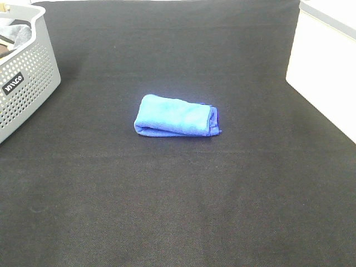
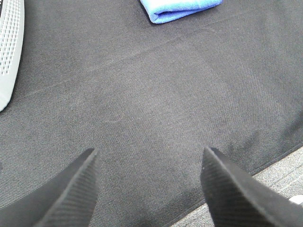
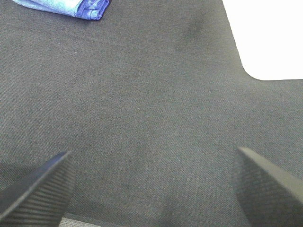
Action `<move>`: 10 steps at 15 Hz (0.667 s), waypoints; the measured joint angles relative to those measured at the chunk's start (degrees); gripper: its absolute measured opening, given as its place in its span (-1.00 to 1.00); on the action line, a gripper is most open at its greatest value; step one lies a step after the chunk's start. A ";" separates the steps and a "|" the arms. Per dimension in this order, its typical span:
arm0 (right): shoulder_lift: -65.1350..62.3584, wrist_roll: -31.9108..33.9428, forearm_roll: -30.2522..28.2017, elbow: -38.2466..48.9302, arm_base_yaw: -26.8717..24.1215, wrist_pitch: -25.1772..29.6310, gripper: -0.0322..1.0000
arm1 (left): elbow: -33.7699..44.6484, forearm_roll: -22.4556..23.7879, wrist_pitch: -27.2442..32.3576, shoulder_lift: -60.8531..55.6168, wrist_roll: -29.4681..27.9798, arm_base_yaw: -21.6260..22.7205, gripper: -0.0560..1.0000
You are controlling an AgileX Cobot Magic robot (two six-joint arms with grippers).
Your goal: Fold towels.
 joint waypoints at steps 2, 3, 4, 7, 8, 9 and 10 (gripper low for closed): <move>0.00 0.00 0.00 0.00 0.00 0.00 0.71 | 0.00 0.00 0.00 0.00 0.00 0.00 0.24; 0.00 0.00 0.00 0.00 0.00 0.00 0.71 | 0.00 0.00 0.00 0.00 0.00 0.00 0.24; 0.00 0.00 0.00 0.00 0.00 0.00 0.71 | 0.00 -0.06 0.00 0.00 0.00 0.06 0.24; -0.06 0.00 0.17 0.00 -2.69 0.00 0.71 | 0.00 -0.17 0.00 -1.83 0.00 4.87 0.24; -0.57 0.00 0.23 0.00 -4.53 0.00 0.71 | 0.00 -0.23 0.00 -3.72 0.00 7.33 0.24; -1.83 0.00 0.23 0.00 -6.25 0.00 0.71 | 0.00 -0.23 0.00 -6.19 0.00 9.80 0.24; -3.67 0.00 0.23 0.00 -7.85 -0.06 0.71 | 0.00 -0.29 0.00 -9.05 0.00 11.92 0.24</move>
